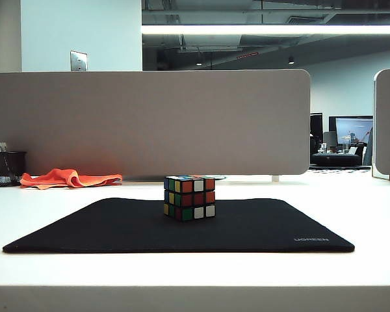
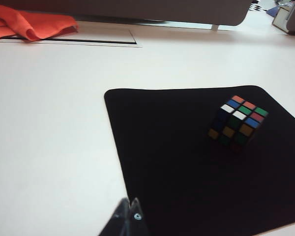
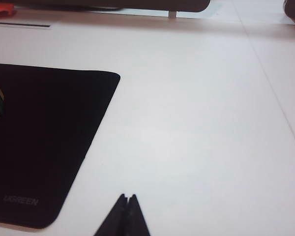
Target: Pick up the cube on the right side of the mouse pad, then place it in the center of the mouse pad.
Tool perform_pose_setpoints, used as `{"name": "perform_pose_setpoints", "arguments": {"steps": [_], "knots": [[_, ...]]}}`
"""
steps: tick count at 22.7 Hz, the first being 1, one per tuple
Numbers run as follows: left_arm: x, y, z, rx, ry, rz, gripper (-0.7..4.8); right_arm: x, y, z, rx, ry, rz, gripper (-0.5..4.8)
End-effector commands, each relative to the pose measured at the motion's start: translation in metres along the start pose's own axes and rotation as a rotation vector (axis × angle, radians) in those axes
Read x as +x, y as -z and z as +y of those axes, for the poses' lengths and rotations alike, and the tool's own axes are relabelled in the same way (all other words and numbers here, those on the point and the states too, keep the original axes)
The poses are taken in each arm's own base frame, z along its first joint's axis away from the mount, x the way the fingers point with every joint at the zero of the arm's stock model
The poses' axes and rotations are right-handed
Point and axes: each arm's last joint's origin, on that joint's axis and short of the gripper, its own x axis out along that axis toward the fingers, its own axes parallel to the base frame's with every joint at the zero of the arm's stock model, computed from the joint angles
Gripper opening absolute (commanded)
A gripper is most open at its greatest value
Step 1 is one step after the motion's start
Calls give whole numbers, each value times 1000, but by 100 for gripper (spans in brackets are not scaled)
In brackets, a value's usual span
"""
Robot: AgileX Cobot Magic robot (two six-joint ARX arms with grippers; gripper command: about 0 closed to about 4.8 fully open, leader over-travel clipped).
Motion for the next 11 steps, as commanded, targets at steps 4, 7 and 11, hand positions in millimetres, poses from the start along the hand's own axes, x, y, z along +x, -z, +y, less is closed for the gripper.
{"name": "perform_pose_setpoints", "arguments": {"steps": [4,7,11], "knots": [[6,14,3,2,2,-3,-6,3,2,1,-1,0,-32,0],[10,28,5,-7,0,16,-6,5,5,1,-30,0,-25,0],[12,35,6,-9,2,25,-6,5,5,1,-28,-1,-34,0]]}}
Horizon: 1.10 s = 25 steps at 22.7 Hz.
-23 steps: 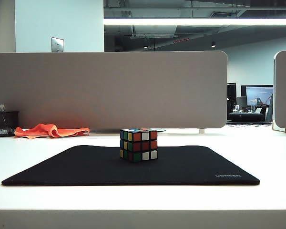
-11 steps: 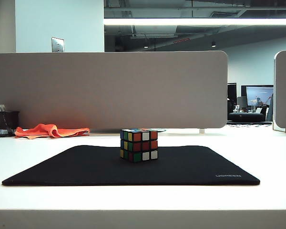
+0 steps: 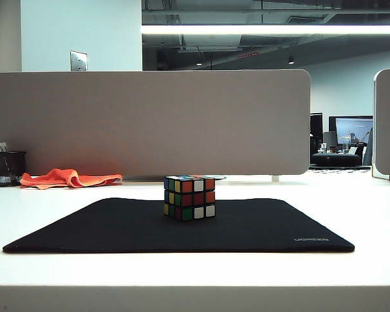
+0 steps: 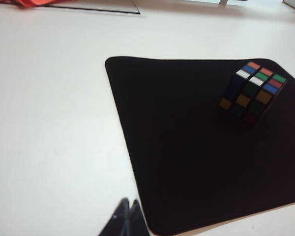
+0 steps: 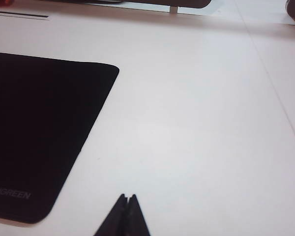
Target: Pick up the cube on the right side of the mouse pad, then place it in the center of the mouse pad.
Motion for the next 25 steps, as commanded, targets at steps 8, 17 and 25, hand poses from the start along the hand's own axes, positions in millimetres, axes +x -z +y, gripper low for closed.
{"name": "perform_pose_setpoints", "arguments": {"steps": [8,17,25], "knots": [[-1,4,-1,-1,38,-101,-6,4,0,1,7,-3,-71,0],[-2,6,0,-9,35,-77,-6,4,1,1,4,-2,-62,0],[-2,6,0,-9,34,-77,-6,4,1,1,4,-2,-62,0]]}}
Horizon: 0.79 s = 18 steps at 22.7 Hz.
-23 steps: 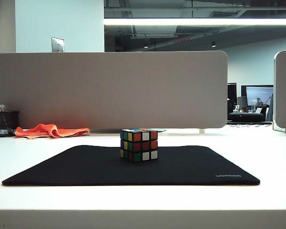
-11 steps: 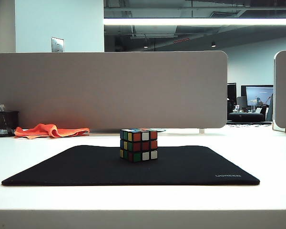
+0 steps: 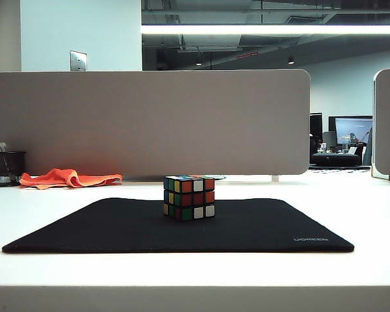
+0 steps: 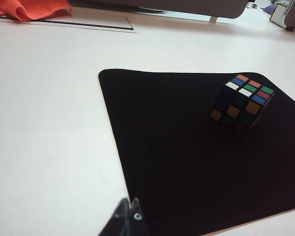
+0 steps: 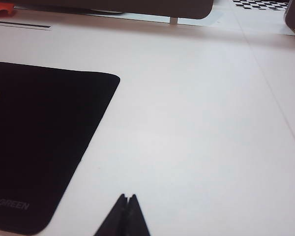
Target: Pick up the cube on the right side of the mouse pad, then place it in the center of the mouse pad.
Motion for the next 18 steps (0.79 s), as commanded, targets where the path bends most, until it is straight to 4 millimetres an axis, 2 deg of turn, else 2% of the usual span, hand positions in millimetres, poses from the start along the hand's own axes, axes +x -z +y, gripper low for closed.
{"name": "perform_pose_setpoints", "arguments": {"steps": [1,13,18], "knots": [[0,-2,-1,-1,7,-9,-6,-1,-3,0,4,-1,-21,0],[-7,-9,-3,20,20,-113,-6,0,-3,-3,10,31,-19,0],[-9,-12,-3,28,22,-152,-5,4,3,-17,37,185,0,0]]}}
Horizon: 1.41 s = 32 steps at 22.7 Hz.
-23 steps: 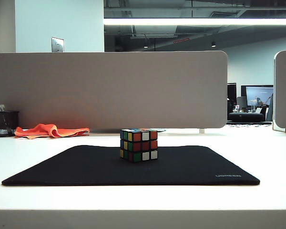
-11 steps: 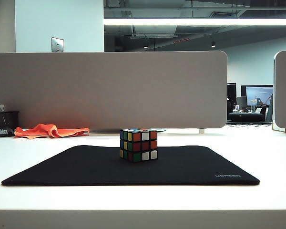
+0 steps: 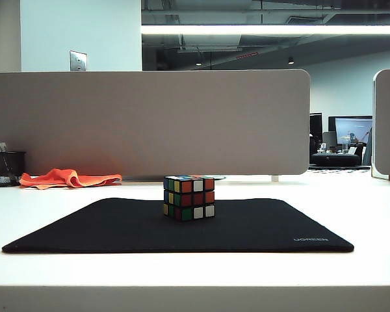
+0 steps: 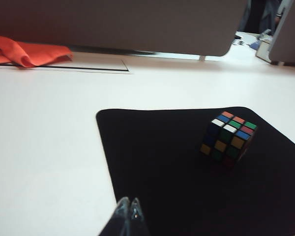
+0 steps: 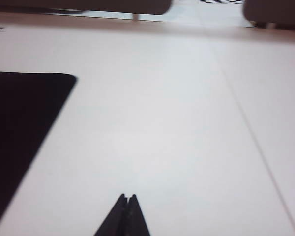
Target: Pick up the cube on the right side of the mouse pad, then place it in the center of the mouse pad.
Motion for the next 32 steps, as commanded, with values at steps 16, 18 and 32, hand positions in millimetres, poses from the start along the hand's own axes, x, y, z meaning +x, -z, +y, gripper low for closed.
{"name": "perform_pose_setpoints", "arguments": {"steps": [16,18,32], "knots": [[-4,-4,15,-9,-156,-38,-6,6,2,-26,70,285,-63,0],[-4,-5,16,-9,-165,-40,-6,6,2,-27,72,292,-66,0],[-4,-5,16,-10,-169,-40,-6,6,2,-26,71,292,-63,0]]}}
